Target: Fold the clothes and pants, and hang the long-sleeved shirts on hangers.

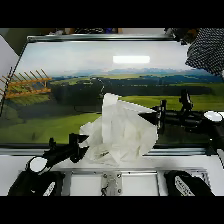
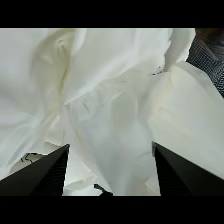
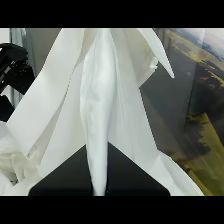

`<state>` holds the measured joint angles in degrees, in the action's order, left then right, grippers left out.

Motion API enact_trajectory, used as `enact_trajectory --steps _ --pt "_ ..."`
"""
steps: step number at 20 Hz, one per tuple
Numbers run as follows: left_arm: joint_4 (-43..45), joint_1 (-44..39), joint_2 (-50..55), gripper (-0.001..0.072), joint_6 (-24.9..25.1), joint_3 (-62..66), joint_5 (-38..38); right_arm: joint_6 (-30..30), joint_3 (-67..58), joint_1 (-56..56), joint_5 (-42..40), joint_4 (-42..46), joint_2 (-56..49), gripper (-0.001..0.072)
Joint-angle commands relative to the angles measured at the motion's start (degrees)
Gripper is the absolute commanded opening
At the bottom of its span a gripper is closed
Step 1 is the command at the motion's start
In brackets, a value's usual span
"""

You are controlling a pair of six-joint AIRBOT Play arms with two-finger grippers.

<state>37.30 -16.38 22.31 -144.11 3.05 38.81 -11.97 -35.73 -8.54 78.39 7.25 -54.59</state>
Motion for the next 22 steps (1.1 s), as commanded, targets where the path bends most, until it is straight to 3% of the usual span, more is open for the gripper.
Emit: enact_trajectory --steps 1,3,10,11,12,13,18,22 --pt "-7.3 0.1 4.5 0.0544 8.9 -0.3 -0.5 0.0 -0.1 0.1 0.0 0.0 0.0 0.0009" --pt "-14.0 0.1 7.9 0.0544 16.1 -0.3 -1.6 0.0 -0.1 0.1 0.0 0.0 0.0 0.0010" --pt "-14.4 0.1 21.9 0.0534 26.6 7.0 -1.3 0.0 -0.1 0.1 0.0 0.0 0.1 0.0009" --pt "-14.4 0.1 24.2 0.0272 27.8 8.2 -1.3 0.0 -0.1 0.1 0.0 0.0 0.2 0.0008" --pt "-14.4 0.1 26.4 0.0061 30.4 9.3 -1.2 0.1 -0.1 0.0 0.0 0.0 0.6 0.0009" --pt "-14.4 0.1 28.0 0.0007 32.0 10.2 -0.8 1.7 -0.1 -0.1 0.0 0.0 1.3 0.0008" --pt "-12.4 4.2 30.7 0.0006 35.9 15.6 1.6 8.0 -0.1 -3.1 -0.1 2.0 6.8 0.0008" --pt "3.1 17.0 28.1 0.0005 35.9 21.7 9.7 15.3 -0.1 -7.3 0.2 6.0 13.2 0.0007"
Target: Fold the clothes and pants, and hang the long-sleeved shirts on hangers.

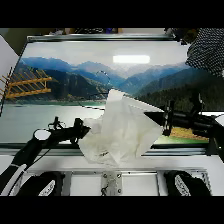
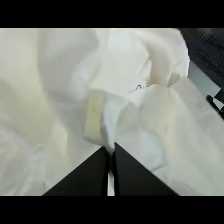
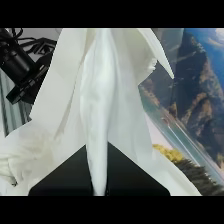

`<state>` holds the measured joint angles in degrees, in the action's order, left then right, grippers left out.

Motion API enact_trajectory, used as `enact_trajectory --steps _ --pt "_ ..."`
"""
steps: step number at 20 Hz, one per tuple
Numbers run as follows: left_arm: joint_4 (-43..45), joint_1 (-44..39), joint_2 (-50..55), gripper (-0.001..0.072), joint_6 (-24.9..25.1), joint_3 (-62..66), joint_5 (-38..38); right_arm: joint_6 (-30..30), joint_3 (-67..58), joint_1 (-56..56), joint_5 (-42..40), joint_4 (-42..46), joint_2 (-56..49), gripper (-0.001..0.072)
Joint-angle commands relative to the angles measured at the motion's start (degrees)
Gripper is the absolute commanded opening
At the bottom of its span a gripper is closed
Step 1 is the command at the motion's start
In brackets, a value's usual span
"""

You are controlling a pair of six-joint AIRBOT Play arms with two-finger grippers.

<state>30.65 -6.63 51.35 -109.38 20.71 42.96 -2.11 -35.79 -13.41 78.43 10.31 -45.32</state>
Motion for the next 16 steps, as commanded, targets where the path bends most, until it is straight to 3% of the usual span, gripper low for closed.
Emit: enact_trajectory --steps 1,4,10,16 --pt "13.0 10.1 -1.6 0.0006 1.4 6.0 8.1 6.8 -0.1 -3.1 1.1 4.0 5.5 0.0007" --pt "16.8 13.8 -2.0 0.0006 4.3 12.0 11.7 10.4 -0.1 -3.1 3.5 6.1 8.6 0.0007" --pt "26.9 14.1 0.9 0.0006 4.7 23.6 13.7 16.2 -0.1 -3.1 7.6 8.0 13.8 0.0007" --pt "26.8 11.9 9.9 0.0006 9.4 38.1 16.0 19.5 -0.1 -3.1 10.3 8.4 15.6 0.0007"
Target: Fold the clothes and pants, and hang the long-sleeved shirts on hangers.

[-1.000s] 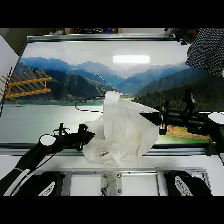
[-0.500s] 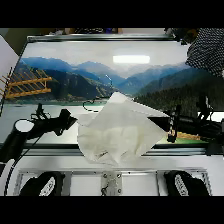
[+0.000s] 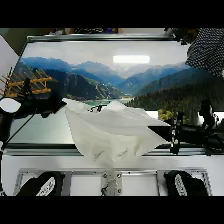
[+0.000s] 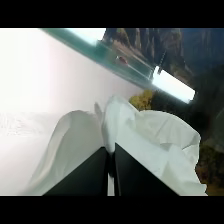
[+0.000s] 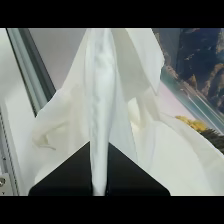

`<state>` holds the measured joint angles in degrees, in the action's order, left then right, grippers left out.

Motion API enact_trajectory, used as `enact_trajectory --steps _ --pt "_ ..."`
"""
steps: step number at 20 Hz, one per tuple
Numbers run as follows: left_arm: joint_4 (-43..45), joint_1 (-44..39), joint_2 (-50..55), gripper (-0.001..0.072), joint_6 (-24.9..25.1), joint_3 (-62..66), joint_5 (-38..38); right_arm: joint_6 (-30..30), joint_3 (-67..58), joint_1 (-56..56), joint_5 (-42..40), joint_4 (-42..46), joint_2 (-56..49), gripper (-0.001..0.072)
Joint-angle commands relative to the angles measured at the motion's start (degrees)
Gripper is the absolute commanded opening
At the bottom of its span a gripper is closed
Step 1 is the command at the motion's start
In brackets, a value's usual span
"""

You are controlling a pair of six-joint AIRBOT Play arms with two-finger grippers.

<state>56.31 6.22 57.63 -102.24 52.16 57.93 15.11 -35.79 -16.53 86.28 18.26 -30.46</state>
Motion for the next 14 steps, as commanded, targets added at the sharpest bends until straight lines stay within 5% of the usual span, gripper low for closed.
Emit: enact_trajectory --steps 1,9,14 --pt "1.2 -1.4 4.9 0.0006 3.1 9.3 1.6 2.5 -0.1 0.0 3.6 0.5 0.7 0.0007" --pt "1.1 -2.1 15.0 0.0006 11.0 28.8 13.6 5.3 -0.1 0.1 10.1 0.0 0.7 0.0007" --pt "1.0 -4.7 18.3 0.0007 12.1 40.1 21.4 4.2 -0.1 0.2 7.0 -12.5 0.7 0.0007"
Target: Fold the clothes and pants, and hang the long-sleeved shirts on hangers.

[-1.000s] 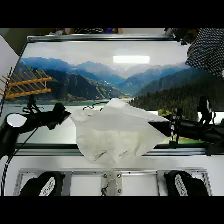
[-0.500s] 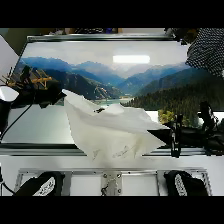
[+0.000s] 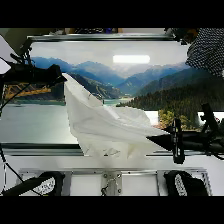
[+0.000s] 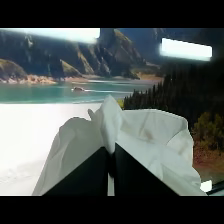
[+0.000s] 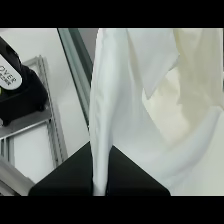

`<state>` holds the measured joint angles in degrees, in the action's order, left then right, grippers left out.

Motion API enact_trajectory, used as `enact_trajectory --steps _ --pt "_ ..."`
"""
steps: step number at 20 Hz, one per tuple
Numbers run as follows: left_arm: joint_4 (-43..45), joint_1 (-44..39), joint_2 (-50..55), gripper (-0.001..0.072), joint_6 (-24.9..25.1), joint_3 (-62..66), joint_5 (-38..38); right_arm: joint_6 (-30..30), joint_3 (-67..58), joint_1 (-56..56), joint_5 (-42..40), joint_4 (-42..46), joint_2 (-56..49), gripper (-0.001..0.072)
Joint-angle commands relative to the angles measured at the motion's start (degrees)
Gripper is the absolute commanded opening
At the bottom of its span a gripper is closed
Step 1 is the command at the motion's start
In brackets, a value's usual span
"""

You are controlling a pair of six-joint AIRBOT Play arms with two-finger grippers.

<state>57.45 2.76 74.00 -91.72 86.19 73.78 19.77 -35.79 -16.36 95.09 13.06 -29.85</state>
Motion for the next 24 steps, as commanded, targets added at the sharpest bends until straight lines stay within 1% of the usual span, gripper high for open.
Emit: enact_trajectory --steps 1,3,4,7,8,9,10,12,13,14,15,16,17,18,20,21,24 --pt "-0.1 -1.9 2.4 0.0025 1.6 7.9 6.8 -0.5 -0.1 0.0 -3.1 -10.0 0.1 0.0007" --pt "-0.5 -3.0 3.2 0.0640 1.6 11.7 7.7 -0.5 -0.1 0.0 -4.9 -14.1 0.1 0.0007" --pt "-0.7 -3.4 3.2 0.0680 1.5 13.7 7.5 -0.5 -0.1 0.0 -5.2 -15.3 0.0 0.0007" --pt "-2.1 -3.4 3.2 0.0677 1.5 20.2 7.3 -0.5 -0.1 0.0 -5.9 -17.9 0.1 0.0007" --pt "-3.0 -2.9 3.2 0.0677 1.5 22.6 7.2 -1.6 -0.1 0.0 -6.7 -18.9 0.1 0.0007" --pt "-3.6 -2.3 3.2 0.0677 1.5 24.8 7.2 -4.1 -0.1 0.0 -7.5 -19.8 0.1 0.0007" --pt "-3.5 -1.6 3.1 0.0677 1.3 27.2 7.1 -5.7 -0.3 0.0 -9.4 -20.0 0.2 0.0007" --pt "-3.5 -0.3 3.1 0.0676 1.3 31.6 7.2 -6.6 -1.5 0.0 -16.6 -19.9 0.2 0.0007" --pt "-3.5 0.1 2.8 0.0675 1.2 32.9 7.0 -8.0 -2.6 -0.2 -21.6 -19.7 0.2 0.0007" --pt "-3.5 0.2 1.9 0.0673 1.2 32.6 6.4 -11.5 -3.8 -0.2 -25.9 -19.6 0.2 0.0006" --pt "-3.5 0.2 0.5 0.0543 1.2 30.7 4.8 -14.2 -5.2 -0.4 -31.4 -19.5 0.2 0.0007" --pt "-3.5 0.2 -1.2 0.0269 1.3 28.0 3.0 -15.3 -6.6 -0.9 -37.5 -19.5 0.1 0.0007" --pt "-3.5 0.2 -2.6 0.0044 1.3 25.7 1.6 -16.9 -7.6 -1.5 -43.2 -19.0 0.0 0.0007" --pt "-3.5 0.0 -4.1 0.0008 1.4 23.3 0.1 -19.1 -8.7 -2.5 -48.8 -17.4 0.0 0.0007" --pt "-3.5 -0.8 -6.6 0.0007 1.6 18.8 -2.5 -21.2 -10.3 -5.3 -58.5 -14.2 -0.2 0.0007" --pt "-3.5 -1.1 -7.7 0.0007 1.6 16.8 -3.7 -22.3 -10.8 -6.9 -63.1 -14.1 -0.3 0.0006" --pt "-3.4 -3.8 -10.2 0.0007 3.9 11.2 -7.3 -26.5 -12.1 -12.0 -76.3 -14.1 -0.5 0.0006"
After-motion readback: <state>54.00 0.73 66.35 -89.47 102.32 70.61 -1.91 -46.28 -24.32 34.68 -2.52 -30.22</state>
